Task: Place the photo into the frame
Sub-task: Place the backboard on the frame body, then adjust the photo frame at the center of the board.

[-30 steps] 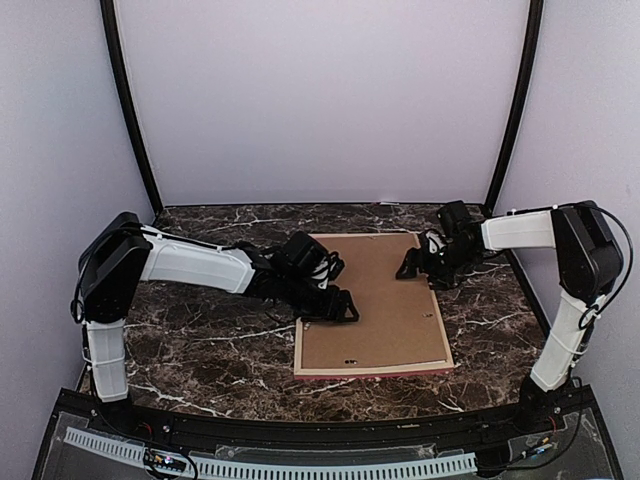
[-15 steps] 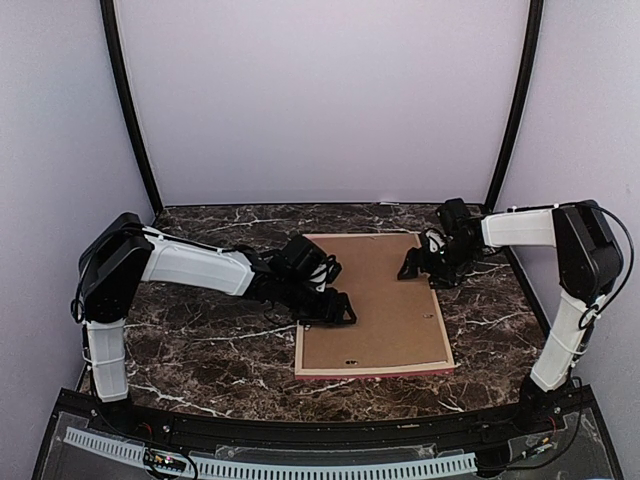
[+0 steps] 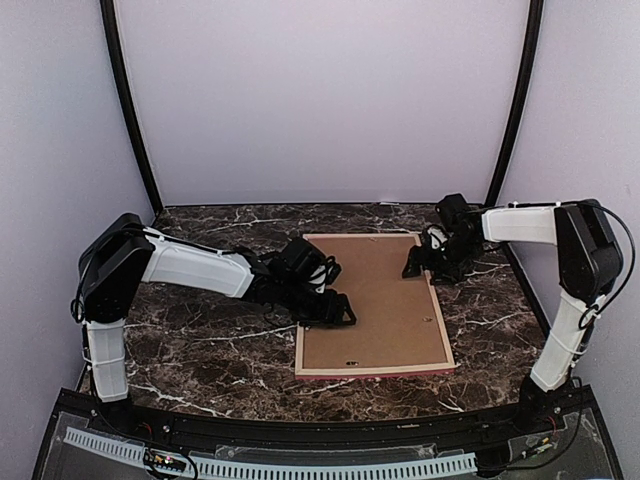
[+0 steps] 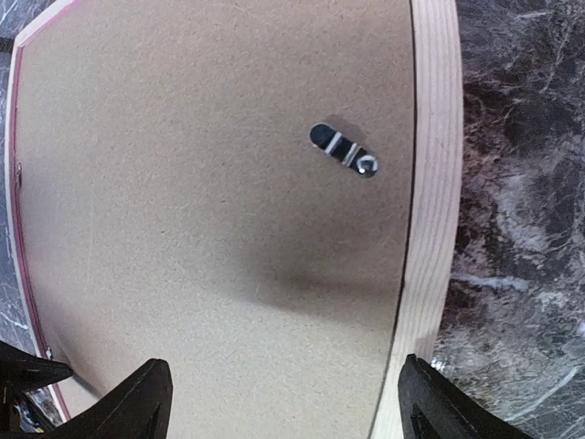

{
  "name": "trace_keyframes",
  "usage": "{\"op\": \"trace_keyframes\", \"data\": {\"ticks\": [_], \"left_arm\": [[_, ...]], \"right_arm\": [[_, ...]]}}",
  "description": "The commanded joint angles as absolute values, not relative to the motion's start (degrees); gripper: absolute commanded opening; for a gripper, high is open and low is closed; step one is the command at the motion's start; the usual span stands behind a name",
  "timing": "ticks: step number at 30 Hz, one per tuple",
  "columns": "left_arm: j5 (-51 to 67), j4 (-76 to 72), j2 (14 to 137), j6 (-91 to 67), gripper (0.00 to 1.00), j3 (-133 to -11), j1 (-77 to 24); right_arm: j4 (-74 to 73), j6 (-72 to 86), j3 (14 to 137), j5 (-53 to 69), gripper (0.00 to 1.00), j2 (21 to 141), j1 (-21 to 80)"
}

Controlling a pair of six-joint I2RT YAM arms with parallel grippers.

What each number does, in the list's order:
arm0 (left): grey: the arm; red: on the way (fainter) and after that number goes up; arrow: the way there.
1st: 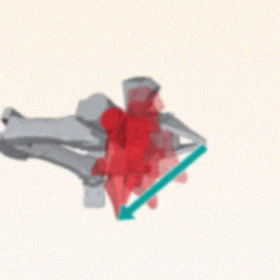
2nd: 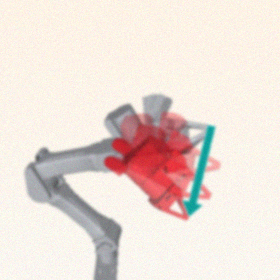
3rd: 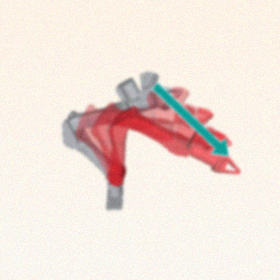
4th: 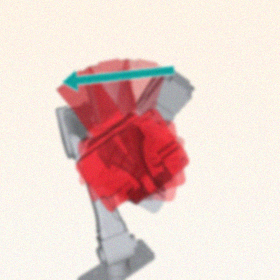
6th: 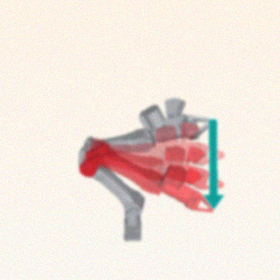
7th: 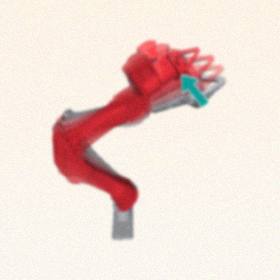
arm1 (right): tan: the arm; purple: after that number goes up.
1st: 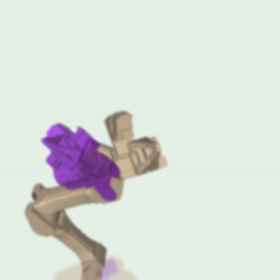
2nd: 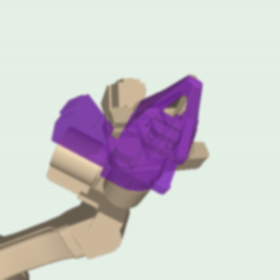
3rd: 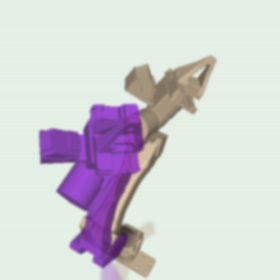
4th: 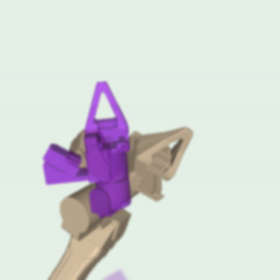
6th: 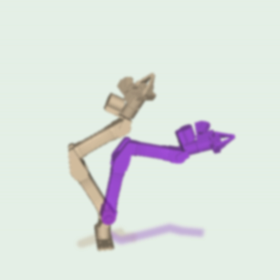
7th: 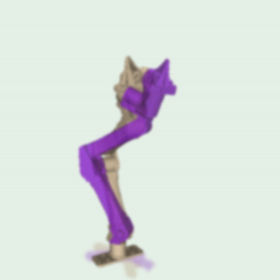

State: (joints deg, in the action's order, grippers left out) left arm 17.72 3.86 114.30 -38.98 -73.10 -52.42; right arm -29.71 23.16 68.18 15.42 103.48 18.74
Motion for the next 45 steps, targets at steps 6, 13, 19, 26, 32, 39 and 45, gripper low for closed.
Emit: {"op": "trace_keyframes", "data": {"ticks": [6, 13, 19, 26, 32, 39, 45], "left_arm": [[15.91, 7.95, 113.51, -39.49, 0.69, -70.80, -52.81], [16.05, 7.75, 112.34, -38.92, 0.70, -71.82, -52.79], [14.57, 7.38, 109.10, -37.64, 0.71, -72.59, -52.80], [10.45, 9.92, 105.23, -35.21, 0.72, -73.09, -51.90], [8.79, 13.83, 103.78, -33.95, 0.72, -72.67, -48.69], [5.40, 18.33, 102.72, -30.54, 0.73, -72.89, -44.46], [1.89, 21.88, 102.03, -27.97, 0.73, -73.35, -40.98]], "right_arm": [[-32.73, 20.80, 71.01, 10.25, 0.87, 102.02, 17.50], [-31.26, 20.24, 69.08, 11.11, 0.85, 102.64, 16.46], [-29.31, 19.86, 66.42, 12.21, 0.79, 102.44, 16.26], [-28.50, 19.34, 64.92, 12.11, 0.62, 102.74, 16.13], [-27.58, 19.00, 63.42, 12.29, 0.42, 102.57, 16.17], [-26.19, 19.05, 61.44, 12.85, 0.30, 102.31, 16.30], [-24.49, 19.30, 59.56, 13.32, 0.17, 100.93, 17.14]]}}
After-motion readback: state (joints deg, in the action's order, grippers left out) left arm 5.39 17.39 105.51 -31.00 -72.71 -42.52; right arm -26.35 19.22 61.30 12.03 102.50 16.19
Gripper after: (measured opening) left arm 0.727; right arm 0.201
